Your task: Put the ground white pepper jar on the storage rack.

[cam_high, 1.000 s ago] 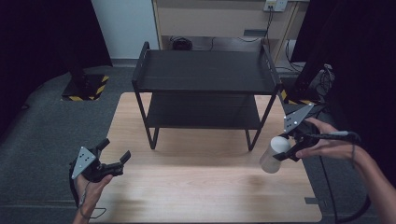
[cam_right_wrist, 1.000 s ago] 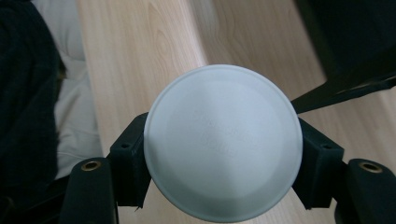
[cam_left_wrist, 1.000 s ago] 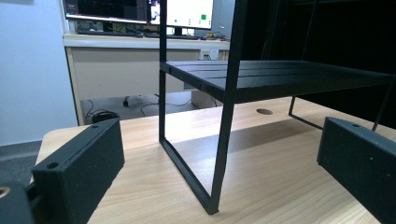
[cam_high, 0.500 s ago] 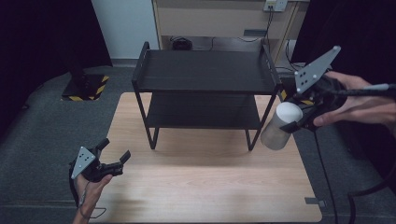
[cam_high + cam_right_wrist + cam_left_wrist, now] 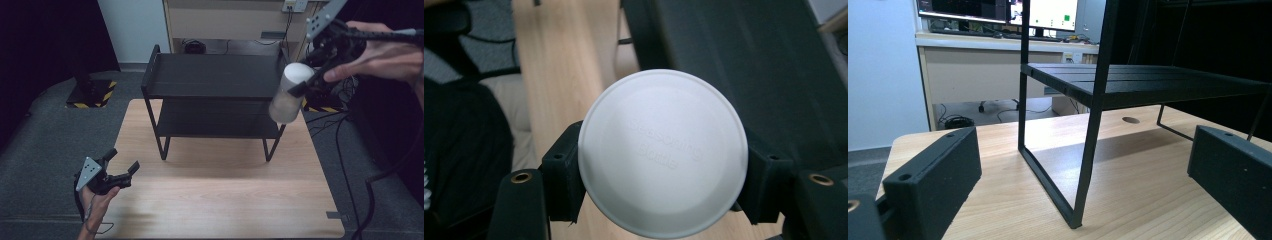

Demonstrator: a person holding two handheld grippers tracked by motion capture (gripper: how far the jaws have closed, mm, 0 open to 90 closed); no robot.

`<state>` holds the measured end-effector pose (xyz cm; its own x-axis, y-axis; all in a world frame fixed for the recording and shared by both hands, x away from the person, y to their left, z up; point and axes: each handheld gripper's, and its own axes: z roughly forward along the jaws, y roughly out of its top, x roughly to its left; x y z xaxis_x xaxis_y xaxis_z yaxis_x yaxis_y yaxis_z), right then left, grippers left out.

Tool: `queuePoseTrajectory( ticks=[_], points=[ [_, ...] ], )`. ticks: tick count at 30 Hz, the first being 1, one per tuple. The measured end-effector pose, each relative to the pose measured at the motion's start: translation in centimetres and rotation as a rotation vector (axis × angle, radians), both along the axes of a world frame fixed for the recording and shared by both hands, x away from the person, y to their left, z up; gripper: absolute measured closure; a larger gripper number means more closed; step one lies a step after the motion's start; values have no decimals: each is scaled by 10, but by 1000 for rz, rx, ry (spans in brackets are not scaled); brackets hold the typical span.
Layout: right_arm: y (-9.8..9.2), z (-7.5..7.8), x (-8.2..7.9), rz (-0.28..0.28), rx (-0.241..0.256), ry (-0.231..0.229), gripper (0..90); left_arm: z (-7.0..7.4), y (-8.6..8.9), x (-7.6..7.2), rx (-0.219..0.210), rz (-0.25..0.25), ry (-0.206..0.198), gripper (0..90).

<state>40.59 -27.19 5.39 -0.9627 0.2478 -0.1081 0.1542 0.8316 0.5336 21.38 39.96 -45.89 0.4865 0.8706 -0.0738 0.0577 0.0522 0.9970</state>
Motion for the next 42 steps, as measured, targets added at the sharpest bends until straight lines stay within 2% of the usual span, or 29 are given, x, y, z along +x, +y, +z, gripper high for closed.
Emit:
queuePoseTrajectory(
  ticks=[2,6,10,12,18,22,25,31,34,38,42],
  points=[
    [3,3,13,-32,8,5,334,0,0,-1,1,1,-2,0],
    [16,4,39,-74,-8,3,334,0,1,-2,0,6,1,0],
    [16,2,63,-118,29,10,335,-1,1,-1,0,3,6,0],
    [17,3,74,-143,29,19,335,-1,1,-1,2,3,7,0],
    [23,6,101,-224,15,19,335,-2,1,0,1,1,8,0],
    [18,3,113,-257,32,29,335,-2,2,-1,0,2,6,0],
    [14,0,117,-275,47,25,335,-2,2,-1,-1,1,10,0],
    [12,-9,127,-289,37,43,334,-2,1,-1,2,1,7,0],
    [6,-16,129,-294,76,45,334,-1,1,-2,4,2,6,0],
    [-1,-19,129,-307,96,53,329,-1,1,-1,7,1,8,0],
    [-11,-26,123,-308,140,24,175,-1,1,-2,10,1,4,0]
  ],
)
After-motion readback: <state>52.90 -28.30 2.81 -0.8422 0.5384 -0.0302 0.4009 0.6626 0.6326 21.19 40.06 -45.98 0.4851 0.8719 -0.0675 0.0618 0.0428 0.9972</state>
